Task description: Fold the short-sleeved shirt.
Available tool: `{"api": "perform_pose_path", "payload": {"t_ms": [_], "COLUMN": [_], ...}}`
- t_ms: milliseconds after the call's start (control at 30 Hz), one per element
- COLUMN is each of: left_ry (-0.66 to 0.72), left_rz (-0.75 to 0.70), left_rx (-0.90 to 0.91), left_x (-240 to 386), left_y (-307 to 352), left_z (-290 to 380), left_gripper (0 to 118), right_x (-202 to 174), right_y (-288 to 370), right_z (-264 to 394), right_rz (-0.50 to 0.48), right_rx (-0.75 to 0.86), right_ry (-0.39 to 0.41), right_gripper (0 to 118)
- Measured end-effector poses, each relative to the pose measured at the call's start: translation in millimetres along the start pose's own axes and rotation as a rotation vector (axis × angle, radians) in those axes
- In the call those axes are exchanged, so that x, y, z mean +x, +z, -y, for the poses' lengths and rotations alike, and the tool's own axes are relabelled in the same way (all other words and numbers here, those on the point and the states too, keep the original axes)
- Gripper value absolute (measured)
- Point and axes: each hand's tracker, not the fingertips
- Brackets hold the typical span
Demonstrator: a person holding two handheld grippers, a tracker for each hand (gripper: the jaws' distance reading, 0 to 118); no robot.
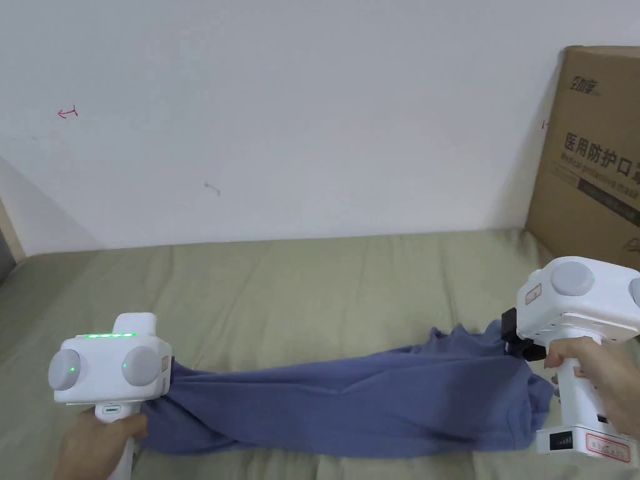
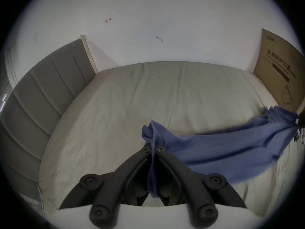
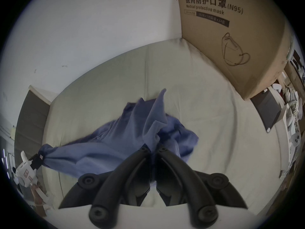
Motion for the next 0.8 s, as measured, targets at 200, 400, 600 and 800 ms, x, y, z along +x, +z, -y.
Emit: {"api": "perform_pose_path", "payload": {"t_ms": [200, 400, 600, 800], "left_ry": [0.025, -0.004, -0.04, -0.042], "left_rz": [0.059, 0.081, 0.027, 0.076], "left_rx": [0.024, 0.012, -0.019, -0.126], "left_x": [-36, -55, -65, -74], "left_y": [100, 189, 255, 267], "left_z": [79, 184, 281, 337], "left_gripper": [0, 0, 0, 3], "right_x": [31, 77, 115, 136], "right_y": [85, 149, 196, 189], "right_z": [103, 245, 371, 418], "right_rz": [-0.059, -0.091, -0.125, -0.128], "right_rx": [0.008, -0.059, -0.133, -0.127], "right_ry": [0.086, 0.077, 0.06, -0.046], "right_gripper": [4, 4, 4, 4]}}
